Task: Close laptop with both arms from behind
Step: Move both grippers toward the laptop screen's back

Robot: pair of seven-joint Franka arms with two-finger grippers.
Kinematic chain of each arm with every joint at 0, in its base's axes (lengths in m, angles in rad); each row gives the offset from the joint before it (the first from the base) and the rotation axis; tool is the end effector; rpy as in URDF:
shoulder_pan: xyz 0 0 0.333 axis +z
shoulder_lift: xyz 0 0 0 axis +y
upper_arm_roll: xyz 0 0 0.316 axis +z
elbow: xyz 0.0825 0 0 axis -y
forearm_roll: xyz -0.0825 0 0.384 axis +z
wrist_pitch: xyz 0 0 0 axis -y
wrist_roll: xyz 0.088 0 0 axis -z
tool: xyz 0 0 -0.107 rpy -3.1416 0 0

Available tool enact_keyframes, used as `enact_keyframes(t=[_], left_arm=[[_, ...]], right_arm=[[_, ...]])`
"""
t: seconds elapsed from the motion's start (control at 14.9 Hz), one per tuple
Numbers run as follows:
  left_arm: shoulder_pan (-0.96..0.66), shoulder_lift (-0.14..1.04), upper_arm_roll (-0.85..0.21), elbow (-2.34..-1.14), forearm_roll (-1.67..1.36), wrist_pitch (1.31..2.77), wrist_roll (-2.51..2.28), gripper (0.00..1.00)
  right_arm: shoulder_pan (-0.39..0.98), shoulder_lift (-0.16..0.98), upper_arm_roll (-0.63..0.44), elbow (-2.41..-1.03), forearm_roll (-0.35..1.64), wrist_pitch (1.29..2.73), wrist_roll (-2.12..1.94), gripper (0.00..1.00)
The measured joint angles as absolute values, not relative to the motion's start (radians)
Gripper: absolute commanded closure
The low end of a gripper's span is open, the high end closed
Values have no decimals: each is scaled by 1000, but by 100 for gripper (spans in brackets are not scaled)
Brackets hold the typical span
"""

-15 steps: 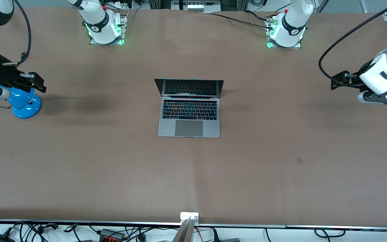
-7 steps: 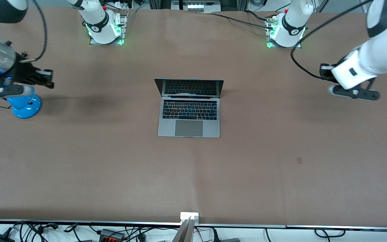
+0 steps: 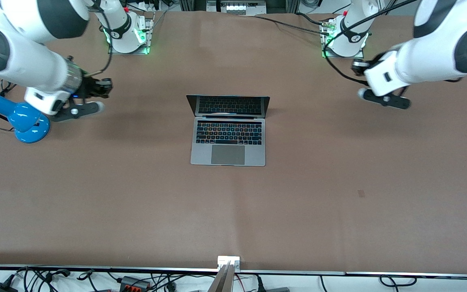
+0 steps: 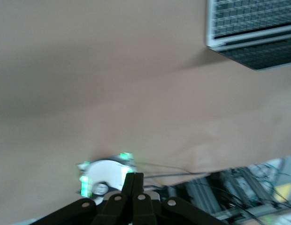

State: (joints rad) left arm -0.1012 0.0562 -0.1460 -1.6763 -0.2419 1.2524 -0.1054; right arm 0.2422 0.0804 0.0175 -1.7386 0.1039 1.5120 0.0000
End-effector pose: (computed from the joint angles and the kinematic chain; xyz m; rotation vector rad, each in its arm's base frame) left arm 0.4985 -0.1559 0.5322 2.8716 -0.2349 -0.7587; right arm 0.5304 0.1527 0.4990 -3.0148 -0.3787 0.4870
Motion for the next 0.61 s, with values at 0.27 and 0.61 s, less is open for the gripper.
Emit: enact_keyframes(t=[0.27,0.61], left_arm=[[-106,57,-283,-1722,-282,1376,-271,99],[-109,47,-427,-1829,-296,1547,-340,99]], right_arm=[[325,102,19,-1764,150,1507,14,100],[499,133,22,-1795,240,1565,199,100]])
